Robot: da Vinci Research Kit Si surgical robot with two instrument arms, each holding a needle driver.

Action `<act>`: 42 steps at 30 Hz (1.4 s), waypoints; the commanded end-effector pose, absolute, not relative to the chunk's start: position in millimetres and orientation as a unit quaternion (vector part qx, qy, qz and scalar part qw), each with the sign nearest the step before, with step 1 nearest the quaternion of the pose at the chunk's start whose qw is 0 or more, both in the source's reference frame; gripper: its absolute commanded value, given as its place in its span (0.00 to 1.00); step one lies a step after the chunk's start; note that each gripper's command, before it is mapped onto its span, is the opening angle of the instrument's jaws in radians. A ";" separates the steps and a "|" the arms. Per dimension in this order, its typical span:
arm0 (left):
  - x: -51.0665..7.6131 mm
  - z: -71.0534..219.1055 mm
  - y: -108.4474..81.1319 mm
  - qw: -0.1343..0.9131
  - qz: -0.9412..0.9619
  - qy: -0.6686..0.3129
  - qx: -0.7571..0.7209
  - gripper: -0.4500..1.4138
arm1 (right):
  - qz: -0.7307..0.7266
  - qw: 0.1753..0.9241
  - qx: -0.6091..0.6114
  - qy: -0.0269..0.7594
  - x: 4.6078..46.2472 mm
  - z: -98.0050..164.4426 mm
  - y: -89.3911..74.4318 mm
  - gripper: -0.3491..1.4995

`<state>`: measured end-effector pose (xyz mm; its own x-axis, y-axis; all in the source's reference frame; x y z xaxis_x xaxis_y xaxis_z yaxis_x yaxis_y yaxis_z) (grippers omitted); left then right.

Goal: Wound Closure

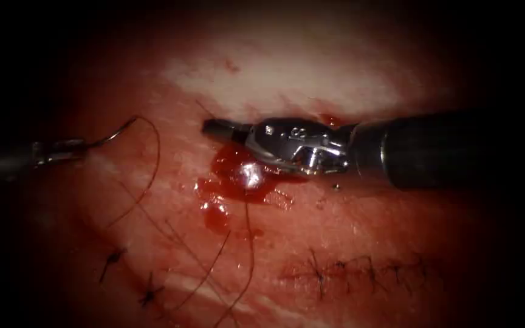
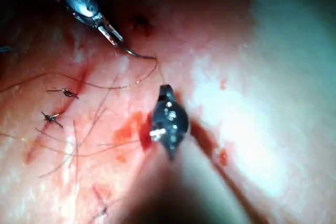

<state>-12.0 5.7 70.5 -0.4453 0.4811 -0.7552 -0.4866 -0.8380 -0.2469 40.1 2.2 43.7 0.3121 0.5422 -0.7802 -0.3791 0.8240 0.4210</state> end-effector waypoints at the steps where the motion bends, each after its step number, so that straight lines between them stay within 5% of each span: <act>1: -12.5 71.1 5.5 0.285 0.850 0.001 -0.443 0.00 | 0.281 0.809 0.075 0.511 40.5 43.3 2.1 0.00; 14: -13.3 70.8 7.8 0.292 0.850 -0.003 -0.440 0.00 | 0.283 0.807 0.059 0.515 40.4 41.3 3.6 0.00; 16: -13.5 70.9 8.3 0.293 0.849 -0.003 -0.439 0.00 | 0.291 0.803 0.046 0.518 40.2 41.2 3.7 0.17; 18: -13.8 71.0 8.9 0.293 0.849 -0.004 -0.439 0.52 | 0.297 0.800 0.037 0.520 39.7 41.0 3.9 0.42; 19: -13.8 71.0 9.0 0.296 0.848 -0.006 -0.439 0.69 | 0.302 0.800 0.030 0.517 39.4 40.9 3.9 0.53; 23: -13.7 70.8 8.7 0.318 0.840 -0.018 -0.438 0.90 | 0.310 0.800 0.020 0.513 38.3 40.6 3.8 0.64; 31: -13.3 67.4 8.4 0.338 0.835 -0.036 -0.433 0.96 | 0.312 0.801 0.018 0.511 37.0 40.5 3.4 0.65; 33: -13.0 66.5 8.8 0.333 0.838 -0.036 -0.432 0.84 | 0.312 0.801 0.018 0.511 37.0 40.5 3.3 0.65; 42: -14.7 65.8 7.7 0.262 0.872 -0.020 -0.413 0.74 | 0.313 0.801 0.020 0.509 36.0 39.8 3.3 0.66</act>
